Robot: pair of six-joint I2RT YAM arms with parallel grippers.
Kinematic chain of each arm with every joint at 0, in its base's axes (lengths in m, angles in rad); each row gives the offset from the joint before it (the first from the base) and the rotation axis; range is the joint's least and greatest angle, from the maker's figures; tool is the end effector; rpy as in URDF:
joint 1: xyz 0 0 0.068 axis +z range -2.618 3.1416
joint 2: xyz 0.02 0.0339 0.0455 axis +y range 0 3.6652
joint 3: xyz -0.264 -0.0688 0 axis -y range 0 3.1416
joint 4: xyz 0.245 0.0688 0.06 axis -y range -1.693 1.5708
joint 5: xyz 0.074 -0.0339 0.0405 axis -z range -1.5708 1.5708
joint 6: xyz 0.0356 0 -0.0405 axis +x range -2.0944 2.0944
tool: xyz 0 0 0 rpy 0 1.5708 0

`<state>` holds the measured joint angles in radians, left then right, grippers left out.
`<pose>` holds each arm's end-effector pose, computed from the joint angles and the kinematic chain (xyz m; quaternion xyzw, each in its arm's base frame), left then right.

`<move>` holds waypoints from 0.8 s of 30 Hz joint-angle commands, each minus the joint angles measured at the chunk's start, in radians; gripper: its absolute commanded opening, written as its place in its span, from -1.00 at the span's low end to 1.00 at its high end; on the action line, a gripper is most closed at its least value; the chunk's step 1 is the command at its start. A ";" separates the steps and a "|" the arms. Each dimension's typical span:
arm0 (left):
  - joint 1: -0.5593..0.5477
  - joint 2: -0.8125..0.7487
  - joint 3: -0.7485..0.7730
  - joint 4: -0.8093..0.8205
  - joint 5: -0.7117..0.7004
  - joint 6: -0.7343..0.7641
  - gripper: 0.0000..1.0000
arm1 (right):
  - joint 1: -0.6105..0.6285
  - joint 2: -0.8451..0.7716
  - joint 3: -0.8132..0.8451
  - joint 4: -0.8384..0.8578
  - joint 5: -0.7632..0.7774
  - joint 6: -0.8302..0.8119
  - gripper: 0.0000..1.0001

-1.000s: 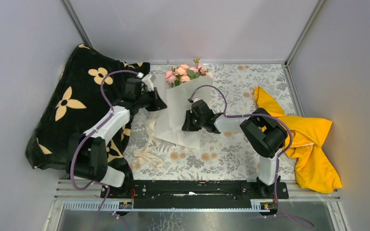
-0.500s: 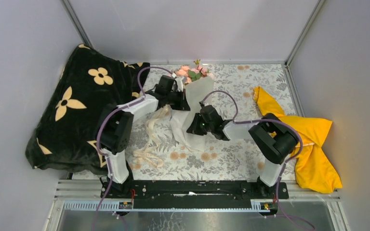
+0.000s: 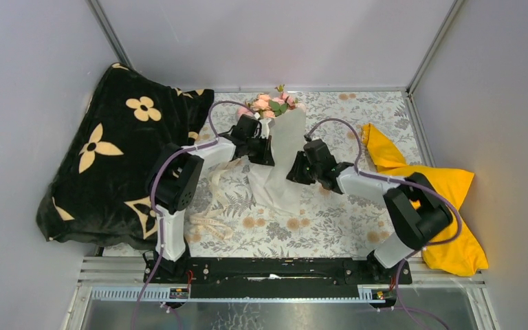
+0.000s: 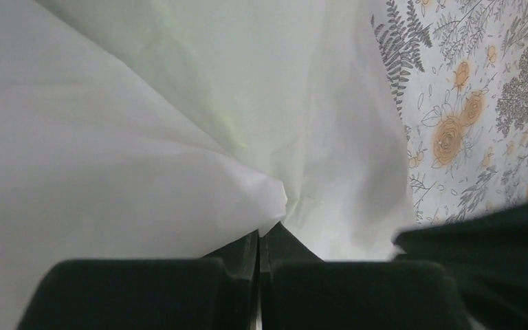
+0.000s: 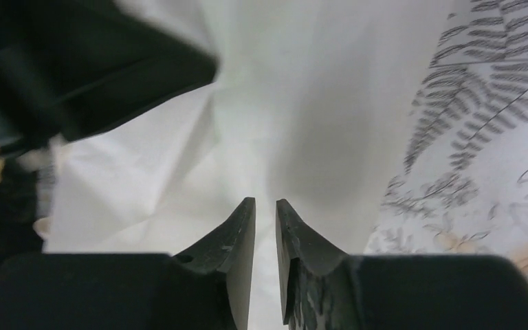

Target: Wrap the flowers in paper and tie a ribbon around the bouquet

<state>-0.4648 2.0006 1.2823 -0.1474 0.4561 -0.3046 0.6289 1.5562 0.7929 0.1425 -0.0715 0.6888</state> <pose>0.3708 -0.2035 0.1567 0.1510 0.9050 -0.3229 0.2321 0.2603 0.1925 0.1878 0.0103 0.8888 0.3049 0.3419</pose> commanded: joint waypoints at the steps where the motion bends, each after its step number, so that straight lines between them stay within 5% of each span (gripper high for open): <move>1: -0.050 -0.069 0.013 0.028 -0.048 0.070 -1.00 | -0.057 0.132 0.085 -0.096 -0.103 -0.133 -0.54; 9: -0.146 -0.124 0.049 0.014 -0.007 0.105 -1.00 | -0.094 0.194 0.021 0.065 -0.191 -0.016 -0.66; 15: -0.151 0.003 0.078 -0.002 -0.045 0.157 -1.00 | -0.107 0.041 -0.078 0.099 -0.106 0.090 -0.67; 24: -0.161 0.030 0.039 0.029 -0.065 0.229 -1.00 | -0.196 -0.149 -0.043 -0.012 -0.012 0.014 -0.29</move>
<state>-0.6159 2.0434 1.3392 -0.1505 0.4042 -0.1318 0.4931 1.4425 0.6868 0.1619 -0.1230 0.7563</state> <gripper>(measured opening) 0.007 0.297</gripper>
